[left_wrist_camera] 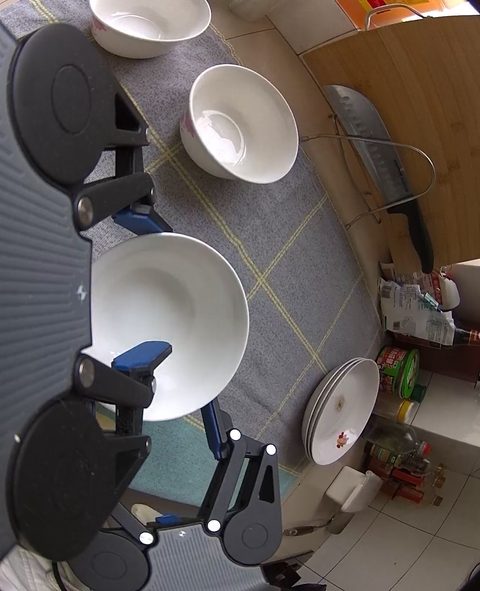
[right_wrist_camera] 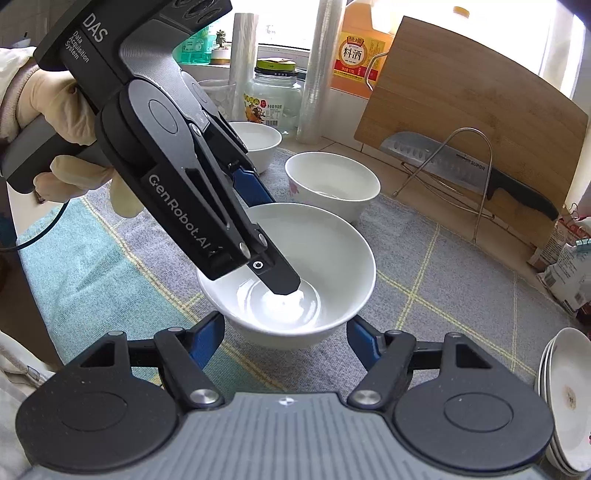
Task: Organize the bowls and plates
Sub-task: 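Carry the white bowl with the left tool across the towel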
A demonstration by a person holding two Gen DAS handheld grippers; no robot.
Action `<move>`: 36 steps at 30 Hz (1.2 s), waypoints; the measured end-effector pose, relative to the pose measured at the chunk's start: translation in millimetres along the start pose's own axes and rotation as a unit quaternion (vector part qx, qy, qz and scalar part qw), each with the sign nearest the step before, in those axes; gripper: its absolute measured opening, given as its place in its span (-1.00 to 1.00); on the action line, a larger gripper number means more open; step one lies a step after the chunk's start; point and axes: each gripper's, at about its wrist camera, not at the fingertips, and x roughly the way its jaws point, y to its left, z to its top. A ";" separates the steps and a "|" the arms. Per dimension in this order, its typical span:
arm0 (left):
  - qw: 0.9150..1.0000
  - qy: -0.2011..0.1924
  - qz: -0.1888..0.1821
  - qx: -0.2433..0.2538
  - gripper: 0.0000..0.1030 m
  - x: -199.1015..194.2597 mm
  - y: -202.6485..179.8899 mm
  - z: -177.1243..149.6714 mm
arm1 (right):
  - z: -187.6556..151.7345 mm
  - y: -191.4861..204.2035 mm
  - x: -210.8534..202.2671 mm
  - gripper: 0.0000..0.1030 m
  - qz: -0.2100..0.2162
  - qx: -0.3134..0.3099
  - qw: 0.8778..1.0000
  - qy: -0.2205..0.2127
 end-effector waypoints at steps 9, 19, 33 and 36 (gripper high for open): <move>1.000 0.004 -0.008 0.008 0.15 19.2 -10.6 15.3 | -12.8 -24.1 -5.0 0.50 -0.008 0.010 1.000 0.007; 1.000 0.015 -0.008 0.004 0.15 35.0 -12.0 20.3 | -22.2 -37.4 3.4 0.50 -0.001 0.023 1.000 0.016; 1.000 0.024 -0.006 -0.006 0.15 39.6 -7.3 18.8 | -22.0 -42.2 14.1 0.50 0.016 0.031 0.999 0.026; 1.000 0.025 -0.008 -0.006 0.15 40.0 -6.8 18.8 | -22.1 -43.4 15.5 0.50 0.017 0.033 0.999 0.028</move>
